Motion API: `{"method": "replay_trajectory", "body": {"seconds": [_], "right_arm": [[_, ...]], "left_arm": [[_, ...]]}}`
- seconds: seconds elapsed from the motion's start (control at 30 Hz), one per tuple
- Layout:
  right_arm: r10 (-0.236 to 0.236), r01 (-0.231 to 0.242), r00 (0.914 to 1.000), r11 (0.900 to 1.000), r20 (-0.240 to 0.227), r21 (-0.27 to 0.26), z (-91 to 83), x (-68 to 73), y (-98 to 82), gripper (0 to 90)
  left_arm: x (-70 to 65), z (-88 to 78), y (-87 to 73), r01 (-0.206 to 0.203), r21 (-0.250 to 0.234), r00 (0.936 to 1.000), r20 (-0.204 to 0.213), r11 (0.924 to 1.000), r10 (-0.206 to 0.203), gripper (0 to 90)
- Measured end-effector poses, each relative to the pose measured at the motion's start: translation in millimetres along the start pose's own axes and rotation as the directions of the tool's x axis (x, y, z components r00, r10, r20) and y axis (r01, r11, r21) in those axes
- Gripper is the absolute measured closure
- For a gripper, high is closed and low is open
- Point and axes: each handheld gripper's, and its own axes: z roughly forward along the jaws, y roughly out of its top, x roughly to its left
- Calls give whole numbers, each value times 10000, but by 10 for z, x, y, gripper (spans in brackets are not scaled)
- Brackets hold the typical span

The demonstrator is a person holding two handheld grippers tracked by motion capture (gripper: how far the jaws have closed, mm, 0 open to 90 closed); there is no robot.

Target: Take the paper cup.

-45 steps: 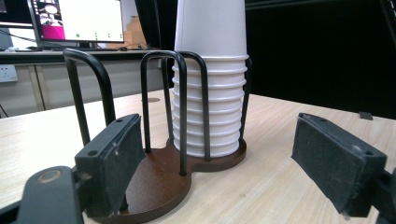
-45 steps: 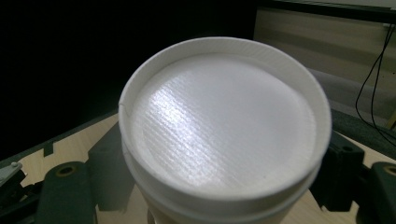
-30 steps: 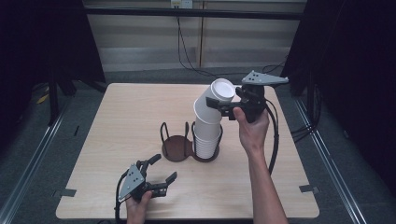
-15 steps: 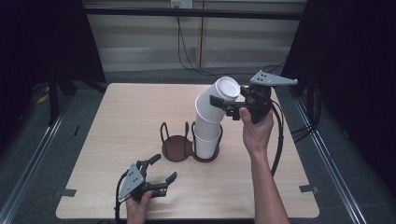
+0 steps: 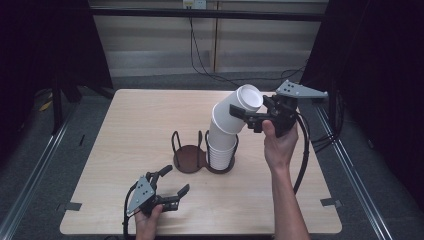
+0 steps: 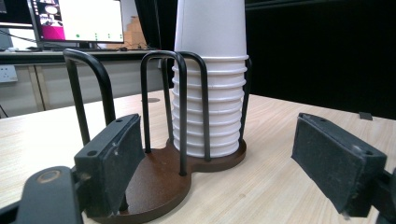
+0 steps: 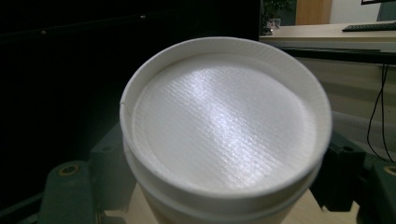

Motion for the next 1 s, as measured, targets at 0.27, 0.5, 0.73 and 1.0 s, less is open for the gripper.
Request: {"method": "replay_trajectory", "body": {"seconds": [0.27, 0.5, 0.73, 1.0], "right_arm": [[-32, 31, 10000, 9999, -51, -117, -85, 44, -18, 230], [3, -8, 9998, 9997, -223, -233, -192, 98, -38, 230], [-59, 51, 9995, 9997, -320, -249, -273, 178, -105, 230], [-120, 112, 9991, 9997, -408, -195, -326, 274, -181, 231]], "left_arm": [[0, 1, 0, 3, 3, 10000, -7, 10000, -3, 162], [-8, 4, -2, 122, -18, 9999, 1, 9999, -122, 162], [0, 7, 1, 30, 22, 10000, 28, 10000, -30, 161], [-2, 9, 3, 48, 56, 10000, -58, 10000, -48, 163]]}}
